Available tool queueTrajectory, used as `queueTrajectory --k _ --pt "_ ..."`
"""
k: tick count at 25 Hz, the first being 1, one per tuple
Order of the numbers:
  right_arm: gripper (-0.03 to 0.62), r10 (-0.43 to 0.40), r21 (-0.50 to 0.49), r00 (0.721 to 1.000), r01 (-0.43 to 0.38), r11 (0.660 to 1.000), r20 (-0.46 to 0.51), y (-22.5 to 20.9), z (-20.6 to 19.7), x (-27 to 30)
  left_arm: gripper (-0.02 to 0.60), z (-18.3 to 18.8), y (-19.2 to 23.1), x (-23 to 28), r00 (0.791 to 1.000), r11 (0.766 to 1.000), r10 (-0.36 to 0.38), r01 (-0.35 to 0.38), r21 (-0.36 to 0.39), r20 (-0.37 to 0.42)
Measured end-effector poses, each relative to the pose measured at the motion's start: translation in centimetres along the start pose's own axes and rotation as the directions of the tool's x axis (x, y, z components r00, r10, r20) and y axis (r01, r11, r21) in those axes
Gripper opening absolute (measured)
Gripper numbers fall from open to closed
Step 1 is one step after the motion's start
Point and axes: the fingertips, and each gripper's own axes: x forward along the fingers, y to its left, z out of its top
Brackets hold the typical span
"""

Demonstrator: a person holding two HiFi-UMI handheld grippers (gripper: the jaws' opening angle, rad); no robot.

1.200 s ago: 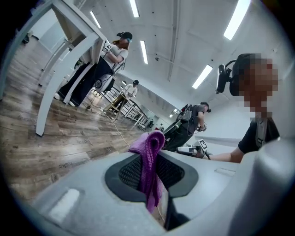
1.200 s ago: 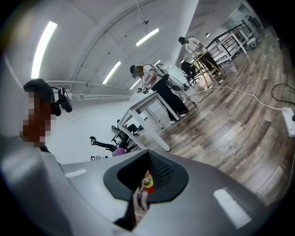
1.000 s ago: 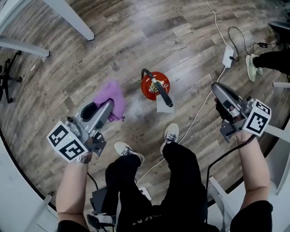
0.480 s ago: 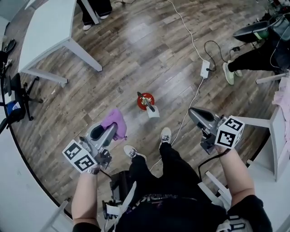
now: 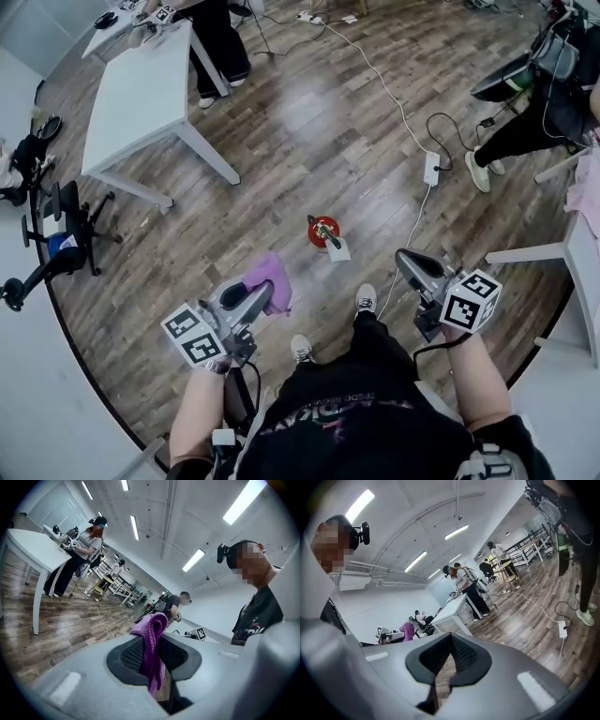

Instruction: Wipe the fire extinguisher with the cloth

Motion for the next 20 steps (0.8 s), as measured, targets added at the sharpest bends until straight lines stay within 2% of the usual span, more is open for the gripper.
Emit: queueTrajectory --k 6,10,13,16,20 --pt "0.005 -0.088 -0.015 0.996 0.088 0.996 0.011 6.5 -5.6 -1.6 0.064 -3.3 -2.7 -5.9 0.994 0.996 -0.089 0.089 0.002 -0.055" --pt "0.005 -0.126 -0.034 0.992 0.127 0.991 0.016 10.8 -10.1 -2.8 0.064 -6.4 -4.6 -10.2 0.986 0.989 -0.149 0.147 -0.033 -0.079" --pt "0.005 -0.167 -0.069 0.986 0.167 0.984 -0.003 13.3 -13.2 -3.7 0.064 -8.7 -5.4 -12.4 0.979 0.984 -0.173 0.167 -0.065 -0.11" --pt "0.004 -0.174 -0.089 0.984 0.171 0.981 -0.025 15.9 -15.4 -4.7 0.064 -10.5 -6.8 -13.9 0.971 0.978 -0.199 0.189 -0.086 -0.129" --pt "0.005 -0.197 -0.07 0.98 0.196 0.978 -0.012 17.5 -16.9 -6.0 0.064 -11.6 -7.8 -14.8 0.973 0.977 -0.202 0.192 -0.091 -0.111"
